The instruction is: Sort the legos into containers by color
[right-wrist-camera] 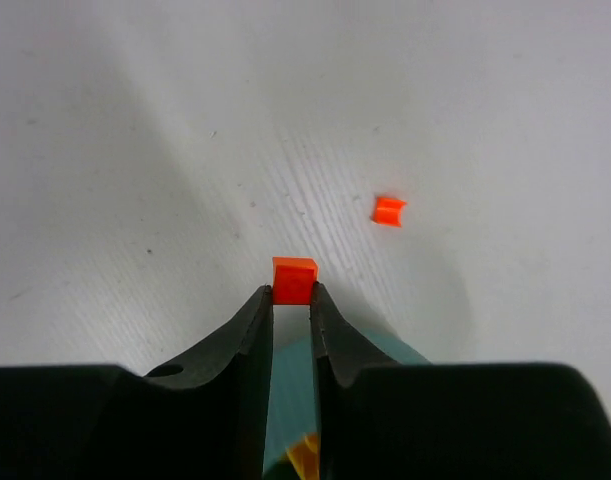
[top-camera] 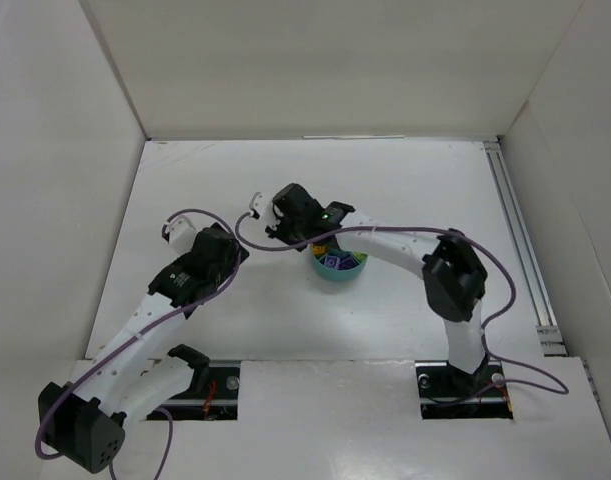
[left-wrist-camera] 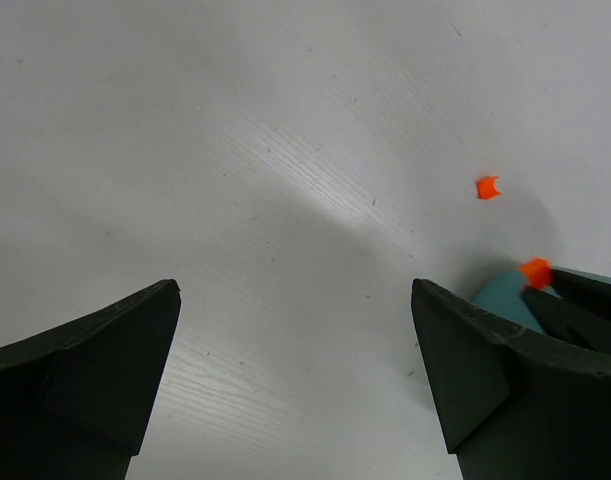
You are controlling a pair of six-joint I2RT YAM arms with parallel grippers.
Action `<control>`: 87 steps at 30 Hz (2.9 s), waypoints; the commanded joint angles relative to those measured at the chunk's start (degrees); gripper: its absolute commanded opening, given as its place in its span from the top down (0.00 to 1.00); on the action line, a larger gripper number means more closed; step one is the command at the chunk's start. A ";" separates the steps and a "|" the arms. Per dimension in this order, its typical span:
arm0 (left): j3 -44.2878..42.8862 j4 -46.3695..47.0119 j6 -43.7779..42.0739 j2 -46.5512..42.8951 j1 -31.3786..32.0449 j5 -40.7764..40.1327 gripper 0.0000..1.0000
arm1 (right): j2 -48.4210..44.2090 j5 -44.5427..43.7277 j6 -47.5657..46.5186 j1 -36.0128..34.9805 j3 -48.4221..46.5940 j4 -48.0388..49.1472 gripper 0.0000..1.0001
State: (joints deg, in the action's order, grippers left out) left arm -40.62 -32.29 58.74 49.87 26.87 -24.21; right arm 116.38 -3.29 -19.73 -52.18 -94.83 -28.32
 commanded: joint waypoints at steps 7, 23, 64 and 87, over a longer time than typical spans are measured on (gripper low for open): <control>0.02 3.90 -2.49 1.89 -0.07 0.91 0.00 | -19.24 -3.03 -1.63 7.62 10.26 4.77 0.84; -5.43 8.82 -5.22 14.82 -0.07 4.96 0.00 | -21.72 0.21 -1.63 15.79 16.34 2.83 0.82; -36.10 15.95 -18.32 56.48 5.29 11.64 0.35 | -34.38 -5.50 1.80 31.62 28.29 0.63 0.56; -42.25 8.39 -16.55 66.32 8.20 9.27 0.70 | -34.38 -1.20 0.74 36.89 31.02 2.83 0.56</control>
State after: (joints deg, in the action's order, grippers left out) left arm -80.82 -21.50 41.39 115.02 34.54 -13.45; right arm 83.81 -6.00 -18.70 -15.75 -63.70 -27.94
